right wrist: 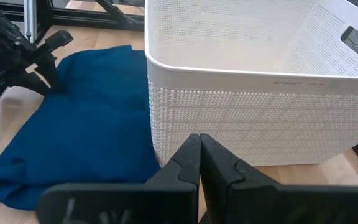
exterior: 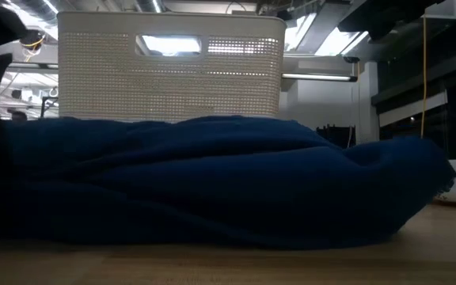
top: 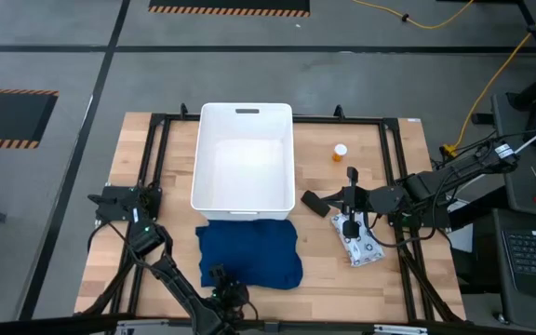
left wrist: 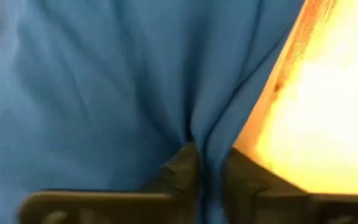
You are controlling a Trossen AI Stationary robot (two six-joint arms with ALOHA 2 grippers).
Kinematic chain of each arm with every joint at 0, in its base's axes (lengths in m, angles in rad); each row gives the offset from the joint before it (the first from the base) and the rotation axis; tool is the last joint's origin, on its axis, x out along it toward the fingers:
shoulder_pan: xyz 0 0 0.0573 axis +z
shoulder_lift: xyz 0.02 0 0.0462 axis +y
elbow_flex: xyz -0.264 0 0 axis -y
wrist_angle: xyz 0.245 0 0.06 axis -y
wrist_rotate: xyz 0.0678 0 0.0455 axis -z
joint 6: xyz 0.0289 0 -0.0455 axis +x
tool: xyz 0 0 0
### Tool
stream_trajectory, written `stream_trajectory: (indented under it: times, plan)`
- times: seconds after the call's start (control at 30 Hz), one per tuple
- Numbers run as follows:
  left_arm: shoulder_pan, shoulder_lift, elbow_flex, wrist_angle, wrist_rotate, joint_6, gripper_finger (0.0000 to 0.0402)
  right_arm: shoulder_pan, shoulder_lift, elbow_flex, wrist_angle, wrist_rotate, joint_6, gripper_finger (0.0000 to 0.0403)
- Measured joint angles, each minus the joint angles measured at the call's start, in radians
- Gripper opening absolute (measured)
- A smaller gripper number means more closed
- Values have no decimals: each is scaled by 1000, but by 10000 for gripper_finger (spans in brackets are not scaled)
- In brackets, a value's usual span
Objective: Pick & place medical supplies in basket/bin
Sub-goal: Put the blue gown into the white bin
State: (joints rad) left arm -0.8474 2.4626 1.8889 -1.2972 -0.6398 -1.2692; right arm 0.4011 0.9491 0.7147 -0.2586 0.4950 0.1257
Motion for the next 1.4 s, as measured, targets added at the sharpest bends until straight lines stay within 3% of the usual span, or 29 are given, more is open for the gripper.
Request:
stream_trajectory:
  times: [0.07,0.23,0.47,0.73,1.07,1.4]
  plan:
    - [0,0,0,-1,7,-24,14,0,0,0,0,0,0,10]
    - [-15,5,27,-36,-22,-38,5,0,0,0,0,0,0,10]
    - [-37,12,184,-276,-24,-113,4,0,0,0,0,0,0,10]
    - [-40,-32,244,-275,-185,-43,3,4,0,0,2,-1,5,10]
    - [-41,-109,246,-273,-297,66,3,4,0,0,0,-1,5,10]
    - [-50,-253,246,-274,-469,197,3,4,0,0,0,-1,3,10]
